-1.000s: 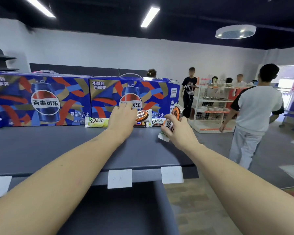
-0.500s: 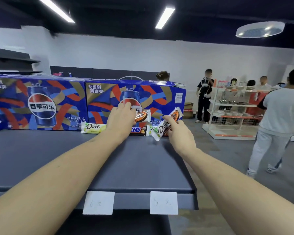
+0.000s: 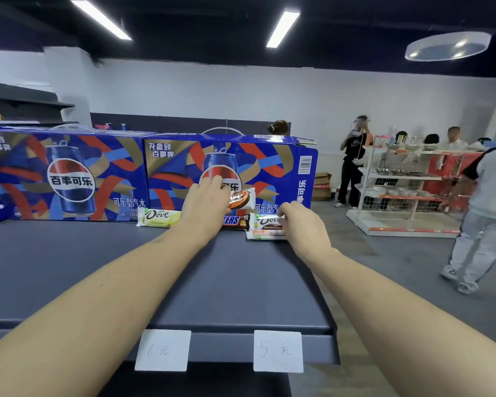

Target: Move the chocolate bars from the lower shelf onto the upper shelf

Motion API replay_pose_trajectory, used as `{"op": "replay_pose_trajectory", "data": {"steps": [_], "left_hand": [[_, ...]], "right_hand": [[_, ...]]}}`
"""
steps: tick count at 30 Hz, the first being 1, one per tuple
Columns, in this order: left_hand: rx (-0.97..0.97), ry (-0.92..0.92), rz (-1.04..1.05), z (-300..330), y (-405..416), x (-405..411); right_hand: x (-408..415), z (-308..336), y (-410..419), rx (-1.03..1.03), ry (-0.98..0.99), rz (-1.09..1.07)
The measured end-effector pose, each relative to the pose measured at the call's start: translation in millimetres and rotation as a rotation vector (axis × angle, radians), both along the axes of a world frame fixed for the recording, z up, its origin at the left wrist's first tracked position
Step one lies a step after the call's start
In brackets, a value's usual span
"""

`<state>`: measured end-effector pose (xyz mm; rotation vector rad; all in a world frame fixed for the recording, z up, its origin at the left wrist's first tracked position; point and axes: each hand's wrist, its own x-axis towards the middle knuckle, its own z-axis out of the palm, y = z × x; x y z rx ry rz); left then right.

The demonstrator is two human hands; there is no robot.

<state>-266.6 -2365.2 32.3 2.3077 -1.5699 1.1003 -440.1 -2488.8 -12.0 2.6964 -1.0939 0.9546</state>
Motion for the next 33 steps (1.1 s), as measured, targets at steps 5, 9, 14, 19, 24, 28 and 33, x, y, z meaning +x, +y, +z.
{"op": "replay_pose_trajectory", "data": {"steps": [5,9,14,19,24,28,33], "left_hand": [[-0.003,0.000,-0.012,-5,-5,3],[-0.021,-0.007,-0.040,-1,-7,6],[-0.003,-0.018,-0.037,-6,-7,7],[0.008,-0.021,-0.025,-10,-5,9],[0.006,-0.036,-0.006,-13,-3,7],[0.029,-0.044,-0.018,-15,-4,7],[0.041,-0.051,-0.030,-17,-4,5]], "right_hand": [[0,0,1,0.049,0.190,0.087],[1,4,-6,0.143,0.284,0.116],[6,0,-12,0.080,0.283,0.099],[15,-1,-12,0.052,0.145,0.034],[27,-5,-10,-0.072,0.109,-0.048],[33,-9,-10,-0.113,0.109,-0.113],[29,-15,-12,-0.105,0.066,-0.122]]}}
